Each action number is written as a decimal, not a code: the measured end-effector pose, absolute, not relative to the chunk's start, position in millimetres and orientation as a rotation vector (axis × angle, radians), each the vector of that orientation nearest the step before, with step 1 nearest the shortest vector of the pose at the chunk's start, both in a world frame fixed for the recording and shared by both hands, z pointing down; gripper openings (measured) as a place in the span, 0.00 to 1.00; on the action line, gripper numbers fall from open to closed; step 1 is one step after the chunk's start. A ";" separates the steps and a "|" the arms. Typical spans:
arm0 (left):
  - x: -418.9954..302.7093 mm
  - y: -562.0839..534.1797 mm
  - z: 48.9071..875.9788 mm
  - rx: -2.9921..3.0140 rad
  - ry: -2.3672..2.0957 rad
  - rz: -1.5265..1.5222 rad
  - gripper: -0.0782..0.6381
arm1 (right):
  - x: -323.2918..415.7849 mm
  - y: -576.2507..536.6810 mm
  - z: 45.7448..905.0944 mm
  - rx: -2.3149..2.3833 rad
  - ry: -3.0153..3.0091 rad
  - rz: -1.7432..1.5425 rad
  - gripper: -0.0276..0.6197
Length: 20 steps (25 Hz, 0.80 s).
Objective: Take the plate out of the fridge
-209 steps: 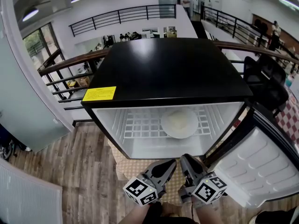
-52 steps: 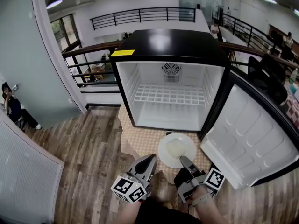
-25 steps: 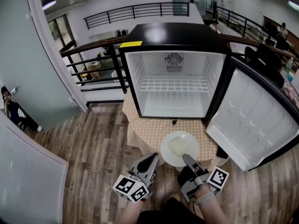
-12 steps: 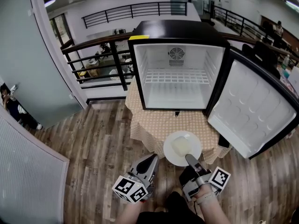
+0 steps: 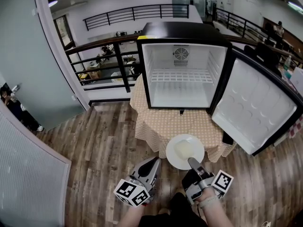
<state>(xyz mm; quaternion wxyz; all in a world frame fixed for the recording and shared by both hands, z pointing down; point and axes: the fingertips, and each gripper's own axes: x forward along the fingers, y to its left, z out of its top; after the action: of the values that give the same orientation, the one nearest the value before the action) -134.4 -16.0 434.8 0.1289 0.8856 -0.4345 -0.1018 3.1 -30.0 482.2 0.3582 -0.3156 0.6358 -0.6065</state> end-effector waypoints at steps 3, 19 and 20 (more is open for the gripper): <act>-139.5 -7.4 434.2 2.574 -1.268 -0.303 0.12 | -2.3 -21.9 480.4 -0.810 1.647 -1.564 0.13; -157.0 23.8 426.0 2.593 -1.268 -0.333 0.12 | -17.0 9.2 479.3 -0.810 1.636 -1.552 0.13; -157.6 25.4 425.3 2.595 -1.267 -0.334 0.12 | -17.1 10.8 479.1 -0.812 1.634 -1.550 0.13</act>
<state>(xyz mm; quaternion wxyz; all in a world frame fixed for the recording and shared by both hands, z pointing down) -157.6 25.4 425.3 0.1171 0.8865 -0.4329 -0.1142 -17.1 10.8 479.1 0.3650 -0.3156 0.6355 -0.6028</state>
